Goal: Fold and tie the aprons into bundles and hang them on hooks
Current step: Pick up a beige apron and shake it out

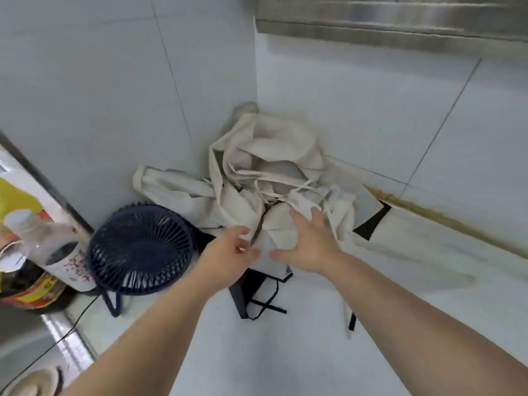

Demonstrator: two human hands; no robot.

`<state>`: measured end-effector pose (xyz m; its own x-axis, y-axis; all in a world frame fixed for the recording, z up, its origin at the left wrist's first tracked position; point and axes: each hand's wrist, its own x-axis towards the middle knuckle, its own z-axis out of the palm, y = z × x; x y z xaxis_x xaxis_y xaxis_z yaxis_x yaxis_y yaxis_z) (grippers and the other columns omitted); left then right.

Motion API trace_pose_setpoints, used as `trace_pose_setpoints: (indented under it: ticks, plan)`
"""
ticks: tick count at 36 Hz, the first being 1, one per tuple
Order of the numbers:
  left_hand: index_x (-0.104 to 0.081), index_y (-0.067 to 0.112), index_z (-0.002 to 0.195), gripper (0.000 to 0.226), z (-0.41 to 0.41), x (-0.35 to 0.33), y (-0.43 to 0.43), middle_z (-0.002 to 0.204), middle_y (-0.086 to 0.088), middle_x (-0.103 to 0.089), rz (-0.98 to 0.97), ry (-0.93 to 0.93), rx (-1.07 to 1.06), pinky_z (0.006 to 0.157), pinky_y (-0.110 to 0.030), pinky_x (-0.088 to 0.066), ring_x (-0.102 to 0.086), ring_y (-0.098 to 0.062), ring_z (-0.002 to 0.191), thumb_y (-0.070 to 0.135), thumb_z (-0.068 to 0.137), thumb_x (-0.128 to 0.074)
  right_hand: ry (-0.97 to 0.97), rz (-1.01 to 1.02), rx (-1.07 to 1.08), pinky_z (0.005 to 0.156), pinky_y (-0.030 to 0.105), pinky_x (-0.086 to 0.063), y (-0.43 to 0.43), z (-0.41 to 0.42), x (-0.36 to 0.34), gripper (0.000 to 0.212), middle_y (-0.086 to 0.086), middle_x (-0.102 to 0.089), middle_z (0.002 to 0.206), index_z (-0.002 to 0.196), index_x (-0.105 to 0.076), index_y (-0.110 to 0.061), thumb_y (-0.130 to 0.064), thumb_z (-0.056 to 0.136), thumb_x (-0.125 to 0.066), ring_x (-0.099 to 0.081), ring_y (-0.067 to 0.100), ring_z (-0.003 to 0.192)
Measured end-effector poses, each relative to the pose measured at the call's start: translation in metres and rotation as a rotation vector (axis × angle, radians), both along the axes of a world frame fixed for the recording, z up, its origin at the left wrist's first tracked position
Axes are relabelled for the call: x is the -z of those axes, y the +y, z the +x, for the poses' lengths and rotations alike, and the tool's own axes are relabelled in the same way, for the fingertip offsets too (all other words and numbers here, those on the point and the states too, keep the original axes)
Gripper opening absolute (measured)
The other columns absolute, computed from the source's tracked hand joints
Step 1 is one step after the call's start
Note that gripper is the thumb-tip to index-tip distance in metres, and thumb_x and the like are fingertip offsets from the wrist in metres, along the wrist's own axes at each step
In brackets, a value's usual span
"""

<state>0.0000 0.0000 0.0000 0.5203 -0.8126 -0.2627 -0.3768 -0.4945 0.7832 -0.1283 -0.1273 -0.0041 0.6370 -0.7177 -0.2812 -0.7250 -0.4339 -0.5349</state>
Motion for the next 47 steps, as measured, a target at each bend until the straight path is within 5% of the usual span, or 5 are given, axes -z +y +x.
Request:
trace_pose_setpoints:
  ticks: [10,18,26,36,47]
  plan:
    - [-0.033,0.039,0.138,0.101,-0.028,0.034,-0.021,0.132,0.011,-0.047,-0.083,0.052,0.096,0.105,-0.034,-0.042,-0.045,-0.003,0.122,0.059,0.051,-0.081,-0.536,0.431,0.341,0.072,0.035,-0.045,-0.016,-0.023,0.006,0.007,0.006,-0.060,0.088,0.081,-0.055,-0.015,-0.022,0.083,-0.056,-0.058,0.021,0.086]
    - [-0.053,0.028,0.132,0.079,-0.050,-0.029,-0.025,0.129,-0.001,-0.062,-0.226,0.848,0.109,0.104,-0.045,-0.041,-0.057,-0.022,0.120,0.070,0.065,-0.053,-0.532,0.676,0.022,0.073,0.034,-0.057,-0.012,-0.075,-0.057,0.074,0.004,-0.068,0.104,0.117,-0.057,-0.027,-0.007,0.047,-0.066,-0.066,0.023,0.096]
    - [-0.068,0.020,0.105,0.022,-0.080,-0.054,0.011,0.107,-0.004,-0.071,-0.128,0.301,0.311,0.090,-0.037,-0.053,-0.065,-0.015,0.099,0.007,0.093,-0.055,-0.347,0.649,-0.053,0.091,0.045,-0.053,0.048,-0.121,-0.085,0.052,0.009,-0.069,0.111,0.110,-0.064,-0.021,0.004,0.066,-0.073,-0.066,0.026,0.104]
    - [-0.065,0.034,0.106,0.050,-0.123,-0.053,0.117,0.122,0.017,-0.052,-0.093,0.032,0.510,0.099,-0.028,-0.046,-0.051,-0.004,0.115,0.061,0.065,-0.077,-0.941,0.523,0.414,0.081,0.040,-0.055,0.151,-0.166,-0.086,0.019,0.011,-0.072,0.101,0.103,-0.065,-0.012,0.000,0.091,-0.057,-0.069,0.025,0.087]
    - [-0.044,0.012,0.060,0.040,-0.135,-0.063,0.190,0.059,0.001,-0.042,-0.576,-0.043,-0.180,0.055,-0.030,-0.027,-0.037,-0.014,0.057,0.022,0.098,-0.051,-0.750,-0.293,0.835,0.081,0.029,-0.043,0.227,-0.247,-0.090,0.023,0.006,-0.063,0.105,0.114,-0.061,-0.011,-0.012,0.094,-0.049,-0.058,0.025,0.099]
